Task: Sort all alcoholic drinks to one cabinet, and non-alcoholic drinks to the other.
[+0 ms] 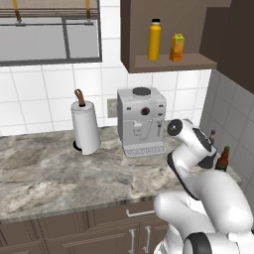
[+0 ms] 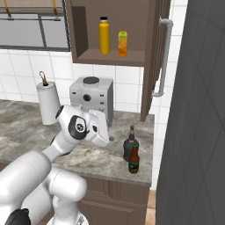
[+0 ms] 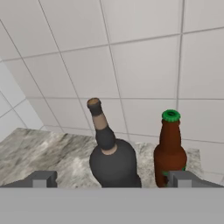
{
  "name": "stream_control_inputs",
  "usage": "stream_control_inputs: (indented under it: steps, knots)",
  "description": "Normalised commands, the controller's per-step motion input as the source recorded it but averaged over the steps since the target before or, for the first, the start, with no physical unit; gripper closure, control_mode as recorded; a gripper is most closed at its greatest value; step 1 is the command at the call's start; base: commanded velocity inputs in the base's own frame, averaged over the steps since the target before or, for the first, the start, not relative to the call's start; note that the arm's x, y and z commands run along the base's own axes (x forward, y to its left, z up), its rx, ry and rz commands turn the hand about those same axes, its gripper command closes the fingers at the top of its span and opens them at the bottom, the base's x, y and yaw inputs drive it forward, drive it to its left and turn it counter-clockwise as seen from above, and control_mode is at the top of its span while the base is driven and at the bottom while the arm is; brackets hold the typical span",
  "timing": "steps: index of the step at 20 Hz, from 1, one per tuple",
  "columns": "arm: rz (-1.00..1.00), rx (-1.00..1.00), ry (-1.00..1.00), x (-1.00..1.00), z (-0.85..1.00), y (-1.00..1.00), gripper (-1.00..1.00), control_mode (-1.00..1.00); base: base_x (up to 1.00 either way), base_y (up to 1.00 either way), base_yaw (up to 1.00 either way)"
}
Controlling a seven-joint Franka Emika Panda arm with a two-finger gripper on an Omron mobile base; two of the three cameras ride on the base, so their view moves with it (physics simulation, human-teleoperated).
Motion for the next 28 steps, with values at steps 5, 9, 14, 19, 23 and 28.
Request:
stream_control_inputs:
  steps: [5,9,14,19,23,28]
  knots:
    - [0.00,0.00,0.00,0.08,-0.12,-0.14,-1.00,-1.00,0.00,0.00,0.00]
    - [0.00,0.00,0.00,0.01,-0.13,-0.13,-1.00,-1.00,0.00,0.00,0.00]
    - [0.00,0.00,0.00,0.02,-0.12,-0.11,-1.00,-1.00,0.00,0.00,0.00]
    - [0.00,0.00,0.00,0.08,-0.10,-0.09,-1.00,-1.00,0.00,0.00,0.00]
    - [0.00,0.00,0.00,0.12,-0.06,-0.09,-1.00,-1.00,0.00,0.00,0.00]
    - [0.00,0.00,0.00,0.11,-0.05,-0.08,-1.00,-1.00,0.00,0.00,0.00]
